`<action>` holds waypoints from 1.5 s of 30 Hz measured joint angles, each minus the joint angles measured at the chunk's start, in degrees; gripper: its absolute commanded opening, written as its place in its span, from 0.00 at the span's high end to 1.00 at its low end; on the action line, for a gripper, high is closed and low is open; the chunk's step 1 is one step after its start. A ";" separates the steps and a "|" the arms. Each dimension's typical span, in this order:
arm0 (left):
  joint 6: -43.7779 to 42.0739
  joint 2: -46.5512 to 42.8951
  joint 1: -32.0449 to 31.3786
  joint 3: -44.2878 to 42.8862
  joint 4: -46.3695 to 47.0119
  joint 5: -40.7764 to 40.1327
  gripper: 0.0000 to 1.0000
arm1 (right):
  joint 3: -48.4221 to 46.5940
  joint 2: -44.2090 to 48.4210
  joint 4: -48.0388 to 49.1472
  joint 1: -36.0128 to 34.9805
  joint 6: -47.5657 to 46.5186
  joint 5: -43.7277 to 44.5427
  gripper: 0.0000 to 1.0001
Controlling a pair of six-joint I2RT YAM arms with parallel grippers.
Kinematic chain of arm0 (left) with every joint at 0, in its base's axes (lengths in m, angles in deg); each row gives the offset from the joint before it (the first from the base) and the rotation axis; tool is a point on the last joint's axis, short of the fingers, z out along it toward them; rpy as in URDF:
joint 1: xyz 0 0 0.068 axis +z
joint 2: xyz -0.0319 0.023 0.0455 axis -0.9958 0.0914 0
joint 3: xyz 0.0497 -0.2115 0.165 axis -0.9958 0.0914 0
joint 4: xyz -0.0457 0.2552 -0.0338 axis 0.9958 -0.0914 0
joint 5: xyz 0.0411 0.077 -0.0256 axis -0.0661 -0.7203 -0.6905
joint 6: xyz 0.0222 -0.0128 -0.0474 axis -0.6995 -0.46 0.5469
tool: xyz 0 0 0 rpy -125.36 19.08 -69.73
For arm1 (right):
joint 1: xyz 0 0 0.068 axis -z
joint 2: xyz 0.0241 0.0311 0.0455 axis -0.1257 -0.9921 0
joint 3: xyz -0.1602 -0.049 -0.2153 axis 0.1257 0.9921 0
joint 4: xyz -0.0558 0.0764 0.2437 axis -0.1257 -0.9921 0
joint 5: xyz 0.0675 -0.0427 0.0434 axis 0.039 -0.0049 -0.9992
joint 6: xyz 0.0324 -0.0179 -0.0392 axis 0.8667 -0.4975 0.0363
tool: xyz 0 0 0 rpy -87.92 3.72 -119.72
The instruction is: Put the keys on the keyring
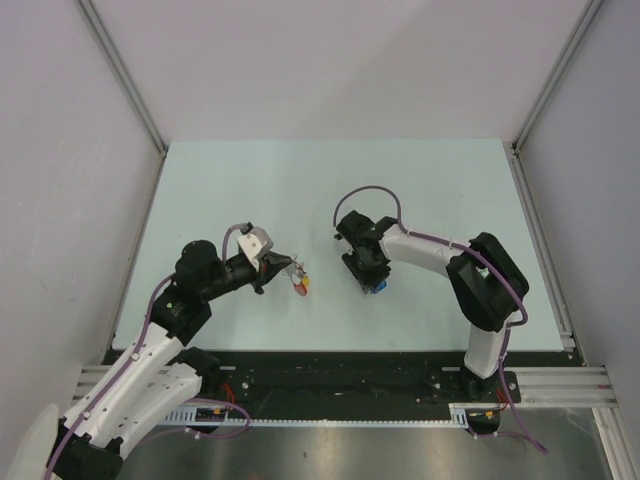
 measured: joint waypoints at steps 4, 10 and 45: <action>0.02 0.02 0.04 0.00 -0.09 -0.17 1.00 | 0.61 4.61 1.49 -0.92 1.73 2.67 0.59; 0.02 0.00 0.07 0.00 -0.31 -1.01 1.00 | 9.68 16.81 10.51 -3.26 10.14 10.21 0.59; 0.09 -1.55 0.15 0.00 -0.44 -2.67 1.00 | 22.21 14.19 20.11 -13.99 46.18 32.24 0.76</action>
